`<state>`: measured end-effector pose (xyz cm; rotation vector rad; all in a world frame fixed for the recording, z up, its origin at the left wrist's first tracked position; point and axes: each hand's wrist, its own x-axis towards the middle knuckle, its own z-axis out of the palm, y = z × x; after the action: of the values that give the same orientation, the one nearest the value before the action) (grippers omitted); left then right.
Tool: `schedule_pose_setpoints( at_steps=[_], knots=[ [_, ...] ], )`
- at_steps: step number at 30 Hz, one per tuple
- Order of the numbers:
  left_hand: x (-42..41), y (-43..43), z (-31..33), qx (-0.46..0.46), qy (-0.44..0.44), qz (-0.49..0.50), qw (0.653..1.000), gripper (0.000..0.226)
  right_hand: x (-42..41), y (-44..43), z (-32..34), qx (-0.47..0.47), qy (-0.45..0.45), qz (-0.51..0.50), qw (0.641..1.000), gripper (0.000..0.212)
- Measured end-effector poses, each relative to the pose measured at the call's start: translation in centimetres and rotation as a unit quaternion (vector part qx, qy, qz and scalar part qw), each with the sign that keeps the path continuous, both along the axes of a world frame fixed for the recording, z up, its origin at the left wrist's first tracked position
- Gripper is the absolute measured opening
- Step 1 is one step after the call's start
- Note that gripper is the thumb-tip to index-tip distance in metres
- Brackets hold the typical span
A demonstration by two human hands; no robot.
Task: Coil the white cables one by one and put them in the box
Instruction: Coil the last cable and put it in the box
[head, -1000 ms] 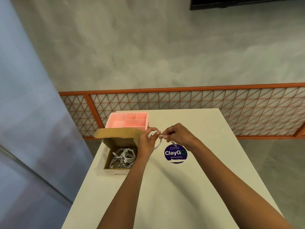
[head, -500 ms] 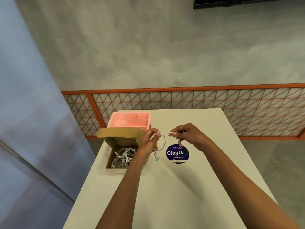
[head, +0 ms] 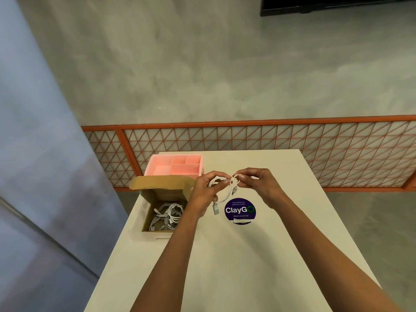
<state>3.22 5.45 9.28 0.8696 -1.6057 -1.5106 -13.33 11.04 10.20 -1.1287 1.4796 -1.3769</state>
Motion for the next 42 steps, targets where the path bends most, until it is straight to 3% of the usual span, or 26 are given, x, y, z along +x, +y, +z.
schedule_pose_setpoints(
  at_steps=[7, 10, 18, 23, 26, 33, 37, 42],
  knots=[
    [-0.4, 0.1, -0.2, -0.003, 0.018, 0.033, 0.999, 0.010, 2.2, 0.0, -0.8, 0.041, -0.223, -0.059, 0.972, 0.020],
    [-0.2, 0.1, -0.3, -0.016, 0.020, 0.046, 0.999, 0.010, 2.9, 0.0, -0.6, 0.067, -0.257, -0.057, 0.962, 0.017],
    [-0.1, -0.3, -0.9, -0.038, 0.011, 0.075, 0.996, 0.010, 3.2, -0.1, -0.4, 0.112, -0.168, 0.012, 0.979, 0.009],
    [0.0, -0.9, -1.0, -0.063, 0.015, 0.071, 0.995, 0.007, 3.0, -0.2, 0.2, 0.130, -0.181, 0.093, 0.970, 0.020],
    [-0.3, -1.1, -0.9, -0.065, 0.018, 0.068, 0.995, 0.008, 2.8, -0.2, 0.4, 0.106, -0.175, 0.085, 0.975, 0.017],
    [-0.8, -1.7, -1.4, -0.095, 0.016, 0.115, 0.989, 0.006, 2.6, -0.7, 1.5, 0.137, -0.018, 0.043, 0.990, 0.028],
    [-0.9, -2.0, -1.8, -0.124, -0.025, 0.116, 0.985, 0.007, 2.7, -0.8, 2.6, 0.173, -0.051, 0.070, 0.981, 0.018],
    [-0.9, -2.1, -2.2, -0.143, -0.064, 0.083, 0.984, 0.012, 2.6, -0.9, 3.0, 0.145, -0.043, 0.083, 0.985, 0.023]
  ],
)
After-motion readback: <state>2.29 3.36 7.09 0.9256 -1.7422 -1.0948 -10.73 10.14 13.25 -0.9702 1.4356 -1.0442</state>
